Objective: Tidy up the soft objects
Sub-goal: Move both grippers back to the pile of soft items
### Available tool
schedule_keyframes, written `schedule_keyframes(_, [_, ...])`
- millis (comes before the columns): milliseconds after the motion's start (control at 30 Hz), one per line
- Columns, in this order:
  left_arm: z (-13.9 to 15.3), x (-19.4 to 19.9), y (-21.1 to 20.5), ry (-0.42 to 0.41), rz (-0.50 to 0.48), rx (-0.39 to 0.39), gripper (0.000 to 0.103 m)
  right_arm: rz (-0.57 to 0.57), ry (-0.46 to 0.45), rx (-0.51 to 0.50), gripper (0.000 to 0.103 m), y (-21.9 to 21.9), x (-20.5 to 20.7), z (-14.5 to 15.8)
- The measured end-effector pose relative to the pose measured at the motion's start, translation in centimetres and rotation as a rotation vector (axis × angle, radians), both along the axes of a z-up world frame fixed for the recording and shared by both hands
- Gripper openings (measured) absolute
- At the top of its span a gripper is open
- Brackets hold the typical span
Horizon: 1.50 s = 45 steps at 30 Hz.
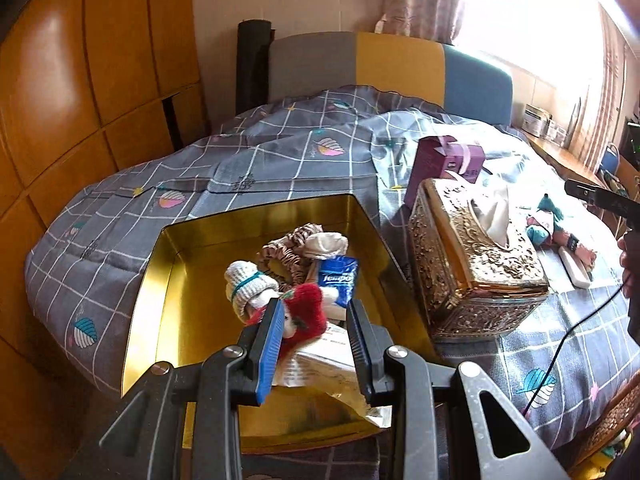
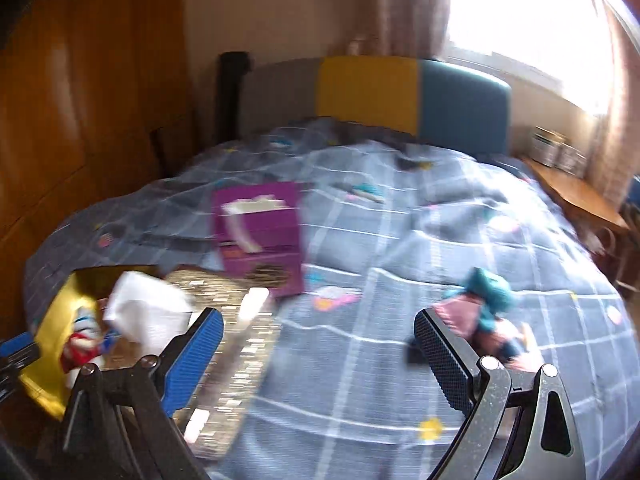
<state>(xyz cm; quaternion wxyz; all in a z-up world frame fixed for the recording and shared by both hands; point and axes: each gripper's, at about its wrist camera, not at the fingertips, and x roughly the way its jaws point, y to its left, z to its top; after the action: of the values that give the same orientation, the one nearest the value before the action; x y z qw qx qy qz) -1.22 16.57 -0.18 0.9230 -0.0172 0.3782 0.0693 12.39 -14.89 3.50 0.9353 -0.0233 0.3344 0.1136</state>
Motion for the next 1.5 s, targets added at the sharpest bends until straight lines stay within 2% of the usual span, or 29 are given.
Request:
schedule_keyframes(400, [1.8,1.1,-3.2,-0.018,-0.078,0.046,0.032,-0.296,0.029,0.018,0.097,-12.8,2.9,-2.1])
schedule_keyframes(533, [2.8,1.5,-4.7,-0.032,-0.113,0.065,0.032,-0.388,0.062,0.080,0.097,-16.5,3.2,-4.2])
schedule_keyframes(633, [3.5,1.8,-5.8,-0.045,-0.136,0.073,0.032,-0.455,0.130,0.159,0.097,-18.7,3.5,-5.4])
schedule_keyframes(700, [3.8,2.1,-6.6,-0.049,-0.154,0.078,0.032,-0.473,0.137,0.202,0.097,-19.4,3.6,-5.6])
schedule_keyframes(967, [4.4,3.0,-9.6,-0.053,-0.230,0.096,0.032,-0.544,0.205,0.240,0.097,-20.8,3.4,-6.6])
schedule_keyframes(1300, [5.8,4.7,-13.6,-0.070,-0.352,0.135,0.032,-0.633,0.241,0.329,0.097,-23.1,3.0,-7.2])
schedule_keyframes(1500, [7.1,7.5,-17.6,-0.040,-0.464,0.091,0.032,-0.670,0.245,0.385,0.097,-24.2,2.7,-7.4])
